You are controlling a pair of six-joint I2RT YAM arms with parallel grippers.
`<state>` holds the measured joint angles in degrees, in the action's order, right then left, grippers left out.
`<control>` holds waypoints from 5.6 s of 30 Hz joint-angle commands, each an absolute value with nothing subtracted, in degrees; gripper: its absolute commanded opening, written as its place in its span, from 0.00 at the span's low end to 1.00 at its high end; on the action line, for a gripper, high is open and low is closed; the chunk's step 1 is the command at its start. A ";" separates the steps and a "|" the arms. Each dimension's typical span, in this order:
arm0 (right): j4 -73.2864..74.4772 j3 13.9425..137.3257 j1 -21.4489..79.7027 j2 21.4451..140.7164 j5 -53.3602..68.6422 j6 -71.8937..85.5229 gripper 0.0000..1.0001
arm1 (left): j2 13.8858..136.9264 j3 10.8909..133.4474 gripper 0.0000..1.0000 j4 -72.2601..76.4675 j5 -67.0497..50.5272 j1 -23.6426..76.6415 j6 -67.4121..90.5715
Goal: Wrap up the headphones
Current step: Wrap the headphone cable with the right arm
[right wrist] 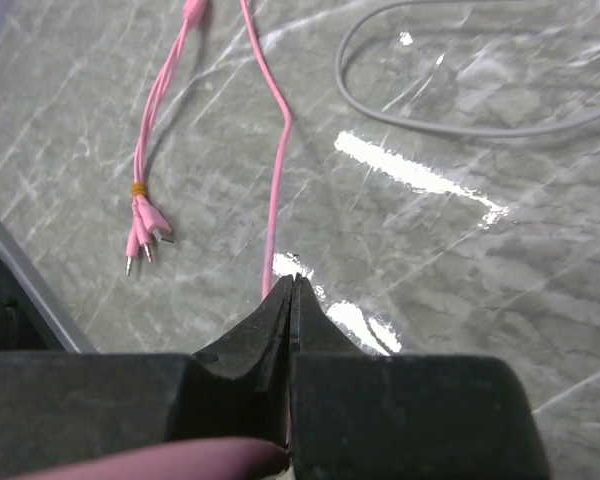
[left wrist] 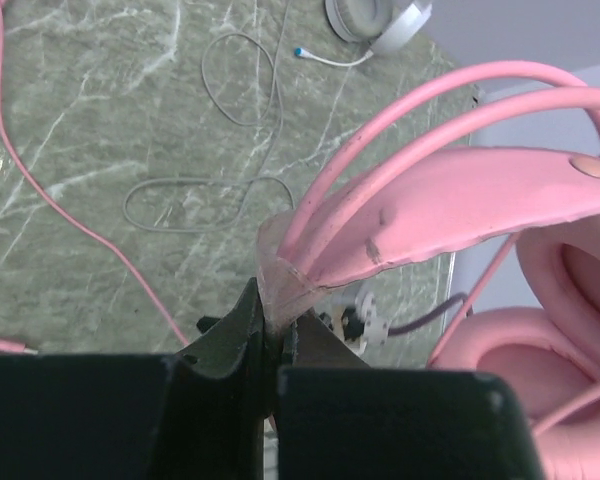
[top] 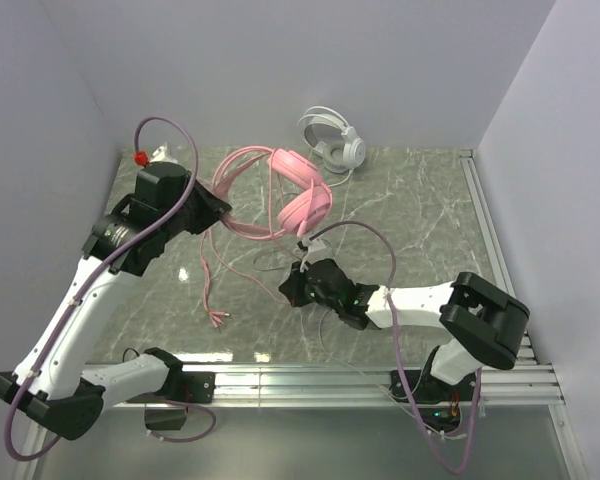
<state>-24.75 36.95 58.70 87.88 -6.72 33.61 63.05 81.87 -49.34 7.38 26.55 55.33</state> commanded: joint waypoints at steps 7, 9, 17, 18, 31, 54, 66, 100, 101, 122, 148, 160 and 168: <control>-29.87 32.43 56.78 85.43 -3.36 31.74 0.00 | 54.05 83.67 0.00 -44.56 2.11 26.19 58.10; -31.02 31.91 57.39 85.78 -2.20 29.19 0.00 | 55.01 84.02 0.01 -45.34 2.55 26.19 57.75; -31.46 32.43 63.71 87.89 -11.76 22.86 0.00 | 62.48 91.66 0.01 -46.84 0.44 25.58 58.88; -31.81 32.43 64.76 87.98 -12.73 22.50 0.00 | 63.19 92.80 0.00 -47.02 0.44 25.40 58.97; -35.86 30.59 65.92 90.26 -16.87 21.71 0.00 | 71.98 107.66 0.01 -48.78 -11.95 16.53 61.96; -47.11 27.42 75.23 88.59 -21.71 12.22 0.00 | 74.00 107.31 0.01 -46.76 -13.80 12.22 65.48; -45.79 30.41 76.73 94.48 -22.76 10.90 0.00 | 76.12 110.65 0.00 -46.32 -16.87 10.72 66.80; -69.68 17.85 55.47 92.10 11.14 30.92 0.02 | 57.05 76.47 0.01 -29.61 -38.06 9.05 61.79; -74.74 17.41 54.41 93.41 13.34 32.24 0.02 | 56.52 75.33 0.01 -30.05 -37.62 9.05 61.53; -94.13 20.39 48.69 94.31 21.80 44.04 0.04 | 57.22 75.50 0.00 -32.96 -30.59 9.14 63.72; -81.03 25.40 52.73 86.31 16.96 33.40 0.19 | 61.17 80.68 0.01 -36.82 -24.79 9.14 64.60; -84.72 26.19 53.35 88.86 14.68 27.35 0.26 | 61.26 81.47 0.01 -38.32 -23.73 9.49 64.69; -82.36 28.47 54.84 87.37 13.80 18.12 0.29 | 61.70 81.12 0.00 -37.97 -23.47 10.81 64.95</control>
